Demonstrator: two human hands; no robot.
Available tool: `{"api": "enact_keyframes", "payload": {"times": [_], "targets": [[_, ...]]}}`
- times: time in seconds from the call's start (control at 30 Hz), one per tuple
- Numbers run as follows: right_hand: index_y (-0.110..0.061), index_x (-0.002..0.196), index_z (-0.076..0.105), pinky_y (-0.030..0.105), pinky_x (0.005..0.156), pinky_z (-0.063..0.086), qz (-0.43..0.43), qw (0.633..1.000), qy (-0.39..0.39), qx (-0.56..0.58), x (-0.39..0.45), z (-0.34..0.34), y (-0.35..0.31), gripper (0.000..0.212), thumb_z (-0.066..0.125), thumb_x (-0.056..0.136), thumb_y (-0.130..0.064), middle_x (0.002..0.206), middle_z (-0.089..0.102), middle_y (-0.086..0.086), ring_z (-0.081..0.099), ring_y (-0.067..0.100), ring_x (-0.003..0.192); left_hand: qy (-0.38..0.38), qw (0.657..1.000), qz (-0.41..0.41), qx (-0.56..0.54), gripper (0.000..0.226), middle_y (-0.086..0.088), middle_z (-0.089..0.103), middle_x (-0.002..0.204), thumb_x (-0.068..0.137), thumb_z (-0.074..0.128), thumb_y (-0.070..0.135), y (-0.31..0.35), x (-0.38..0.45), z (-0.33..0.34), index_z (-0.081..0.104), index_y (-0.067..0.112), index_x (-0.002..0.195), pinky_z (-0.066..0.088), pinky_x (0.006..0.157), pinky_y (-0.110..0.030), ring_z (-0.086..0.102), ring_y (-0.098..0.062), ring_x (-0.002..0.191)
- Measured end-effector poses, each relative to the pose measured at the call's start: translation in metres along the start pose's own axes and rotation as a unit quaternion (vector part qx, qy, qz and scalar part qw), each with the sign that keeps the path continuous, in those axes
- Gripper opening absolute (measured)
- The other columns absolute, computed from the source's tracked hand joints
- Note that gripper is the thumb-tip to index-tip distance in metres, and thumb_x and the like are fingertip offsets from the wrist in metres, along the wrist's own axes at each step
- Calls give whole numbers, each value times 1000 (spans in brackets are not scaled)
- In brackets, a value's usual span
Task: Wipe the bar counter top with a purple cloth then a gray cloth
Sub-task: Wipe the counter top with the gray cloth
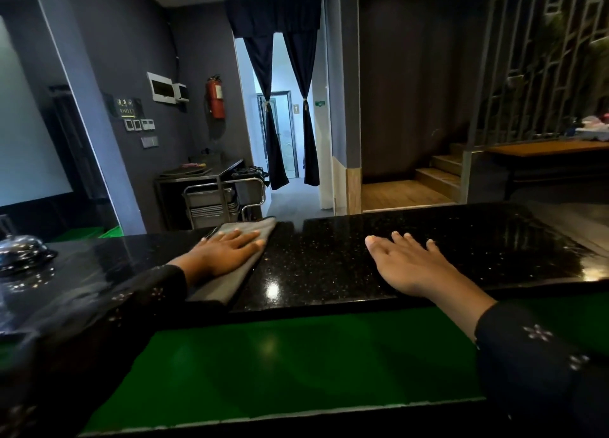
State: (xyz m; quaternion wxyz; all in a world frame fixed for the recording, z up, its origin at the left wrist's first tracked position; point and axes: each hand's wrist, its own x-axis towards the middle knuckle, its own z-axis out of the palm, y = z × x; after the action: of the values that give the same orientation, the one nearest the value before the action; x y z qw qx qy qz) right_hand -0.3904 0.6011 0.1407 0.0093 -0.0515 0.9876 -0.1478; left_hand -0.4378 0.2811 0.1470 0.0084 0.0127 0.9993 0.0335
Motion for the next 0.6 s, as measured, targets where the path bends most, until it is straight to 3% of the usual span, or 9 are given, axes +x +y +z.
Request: {"api": "enact_keyframes", "payload": {"times": [0.1,0.3,0.4,0.5,0.6], "targets": [[-37,153,8,51,118,-6,6,1000,6,9,0,-1,-1,57,0,98,-52,163,4,5,-3,23,149,11,999,-33,3,67,-1,7,160,84,9,76,22,8,5,13,49,146,1,115,-57,5,-32,146],[-37,153,9,48,118,-3,6,999,18,48,-4,-5,-2,58,-1,98,-53,162,8,-1,2,20,149,-13,991,136,-2,65,-1,4,160,85,8,74,130,-42,14,7,50,146,-4,114,-55,-1,-32,146],[-36,153,7,47,117,-2,-3,998,20,51,-7,-7,-2,56,-1,99,-51,162,7,-4,3,19,149,-5,984,181,-3,59,6,4,160,88,12,72,127,-64,20,6,54,143,-3,115,-50,0,-22,147],[-35,153,9,47,118,-3,6,998,15,54,-6,-5,-1,61,-2,97,-57,162,9,-1,3,19,149,-4,991,134,4,58,8,3,160,89,12,70,78,-60,14,6,54,144,-3,115,-51,0,-19,147],[-34,153,12,47,118,-4,11,998,21,55,-3,-3,-1,66,-3,95,-60,162,10,1,3,19,149,0,1000,20,4,62,5,5,160,87,12,72,14,-44,8,9,51,145,-1,114,-53,3,-20,147]]}}
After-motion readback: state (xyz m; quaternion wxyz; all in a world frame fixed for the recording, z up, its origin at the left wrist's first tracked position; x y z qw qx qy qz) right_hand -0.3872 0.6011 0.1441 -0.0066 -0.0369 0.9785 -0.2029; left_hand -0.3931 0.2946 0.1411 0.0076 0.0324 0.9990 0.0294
